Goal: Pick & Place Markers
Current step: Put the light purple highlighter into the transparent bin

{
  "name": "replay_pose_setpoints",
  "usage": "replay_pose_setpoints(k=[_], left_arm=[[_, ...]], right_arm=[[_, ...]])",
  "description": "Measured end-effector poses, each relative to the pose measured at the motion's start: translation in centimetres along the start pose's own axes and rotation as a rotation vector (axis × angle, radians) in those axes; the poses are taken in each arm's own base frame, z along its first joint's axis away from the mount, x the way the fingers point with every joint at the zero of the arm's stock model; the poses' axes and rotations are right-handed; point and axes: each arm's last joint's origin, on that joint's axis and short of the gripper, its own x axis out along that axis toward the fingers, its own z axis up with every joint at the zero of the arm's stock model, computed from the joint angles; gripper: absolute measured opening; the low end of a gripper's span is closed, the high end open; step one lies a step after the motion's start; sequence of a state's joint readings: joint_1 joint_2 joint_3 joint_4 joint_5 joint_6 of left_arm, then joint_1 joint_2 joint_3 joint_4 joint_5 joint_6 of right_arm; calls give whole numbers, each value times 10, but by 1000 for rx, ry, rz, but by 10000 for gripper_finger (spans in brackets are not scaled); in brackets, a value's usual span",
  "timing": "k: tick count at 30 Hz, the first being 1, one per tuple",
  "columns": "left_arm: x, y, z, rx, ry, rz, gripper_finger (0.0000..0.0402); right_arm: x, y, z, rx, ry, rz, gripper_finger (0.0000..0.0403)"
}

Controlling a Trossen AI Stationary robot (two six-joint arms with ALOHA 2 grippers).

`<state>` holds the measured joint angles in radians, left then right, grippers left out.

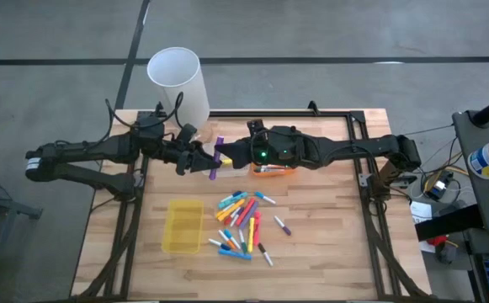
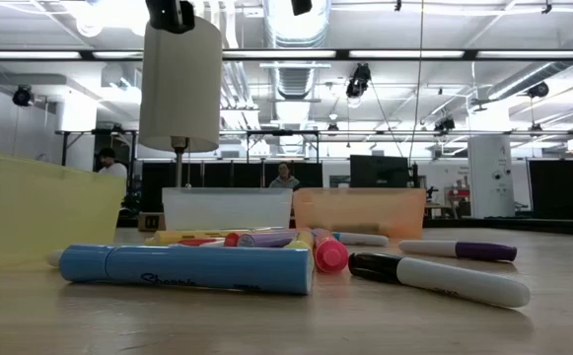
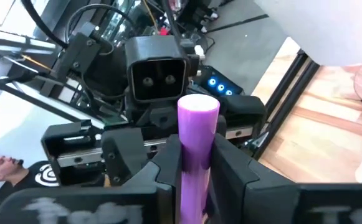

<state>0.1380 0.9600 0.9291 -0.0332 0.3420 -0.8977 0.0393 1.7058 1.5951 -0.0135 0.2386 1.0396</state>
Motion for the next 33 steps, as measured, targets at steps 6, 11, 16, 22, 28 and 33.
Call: replay_pose_setpoints(k=[6, 11, 16, 22, 28, 33], left_arm=[[-4, -1, -1, -4, 5, 7, 106], [-4, 0, -2, 13, 19, 22, 69], [-3, 2, -3, 14, 27, 32, 48], [-3, 3, -3, 36, 20, 55, 49], [-11, 14, -8, 69, 24, 225, 49], [-15, 31, -17, 159, 66, 478, 49]], right_arm=[[-2, 0, 2, -2, 7, -8, 52], [-2, -1, 2, -5, 13, -13, 52], [-2, -1, 1, -11, 16, -19, 75], [-2, -1, 1, -5, 18, -15, 137], [-10, 5, 7, -51, 20, 11, 164], [-24, 17, 16, -87, -3, 59, 167]])
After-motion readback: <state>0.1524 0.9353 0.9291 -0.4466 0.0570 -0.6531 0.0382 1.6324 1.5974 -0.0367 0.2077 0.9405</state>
